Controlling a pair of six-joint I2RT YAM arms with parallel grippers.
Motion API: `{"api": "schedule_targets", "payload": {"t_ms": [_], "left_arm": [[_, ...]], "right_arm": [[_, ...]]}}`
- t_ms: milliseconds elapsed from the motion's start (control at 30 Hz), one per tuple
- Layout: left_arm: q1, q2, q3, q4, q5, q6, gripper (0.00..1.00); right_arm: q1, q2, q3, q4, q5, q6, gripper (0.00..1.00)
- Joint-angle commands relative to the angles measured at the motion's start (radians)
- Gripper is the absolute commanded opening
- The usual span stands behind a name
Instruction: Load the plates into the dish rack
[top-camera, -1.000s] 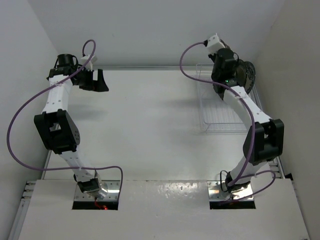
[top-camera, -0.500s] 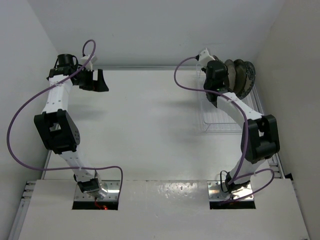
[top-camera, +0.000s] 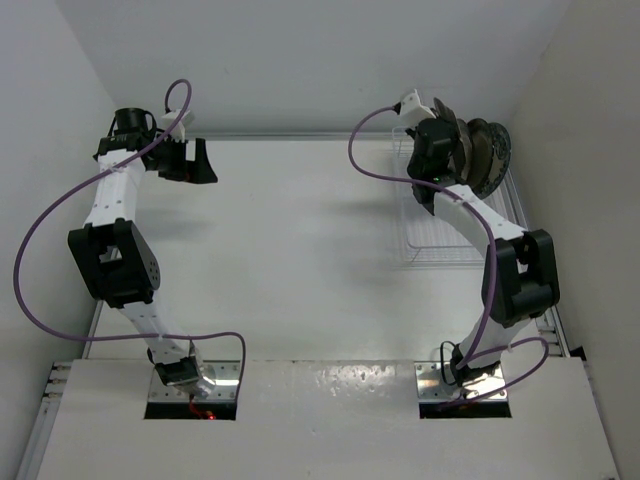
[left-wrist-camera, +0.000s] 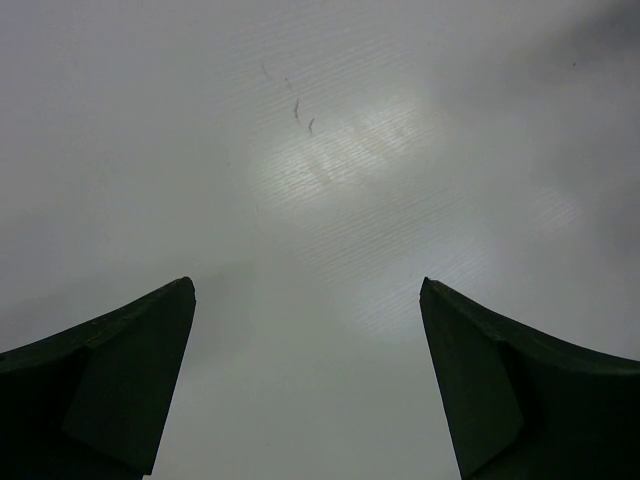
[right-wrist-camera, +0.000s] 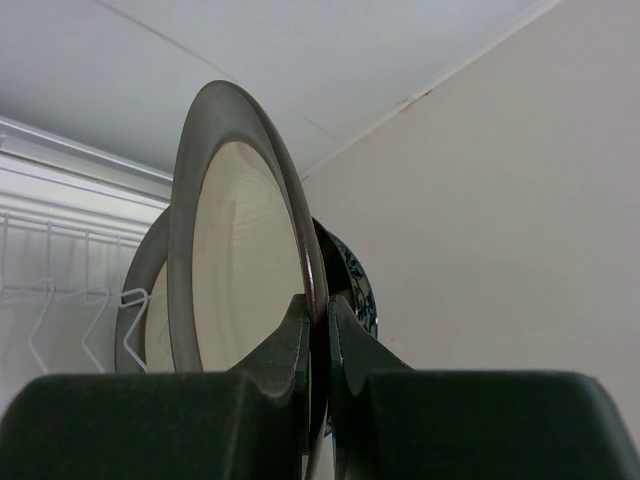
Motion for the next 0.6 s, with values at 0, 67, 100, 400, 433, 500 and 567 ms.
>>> {"api": "schedule_targets", "payload": {"t_ms": [0, 67, 100, 400, 433, 500, 567], "left_arm": [[0.012, -0.023, 0.037, 0.003, 0.033, 0.002, 1.00], [0.012, -0.023, 0.037, 0.003, 0.033, 0.002, 1.00], [0.012, -0.023, 0.037, 0.003, 0.033, 0.002, 1.00], [0.012, -0.032, 0.028, 0.003, 0.033, 0.002, 1.00], [0.012, -0.032, 0.028, 0.003, 0.033, 0.002, 1.00], [0.012, -0.032, 0.028, 0.003, 0.033, 0.002, 1.00], [0.012, -0.032, 0.028, 0.003, 0.033, 0.002, 1.00]], "right_arm": [[0.005, -0.045, 0.047, 0.210, 0.036, -0.062, 0.00], [0.005, -0.042, 0.029, 0.218, 0.047, -0.053, 0.00], [0.005, -0.042, 0.021, 0.216, 0.047, -0.040, 0.00], [-0.008, -0.019, -0.016, 0.158, 0.076, 0.087, 0.00], [-0.011, -0.016, -0.019, 0.149, 0.076, 0.105, 0.00], [-0.018, -0.013, -0.019, 0.127, 0.076, 0.157, 0.00], [-0.019, -0.007, -0.022, 0.121, 0.087, 0.187, 0.00]]}}
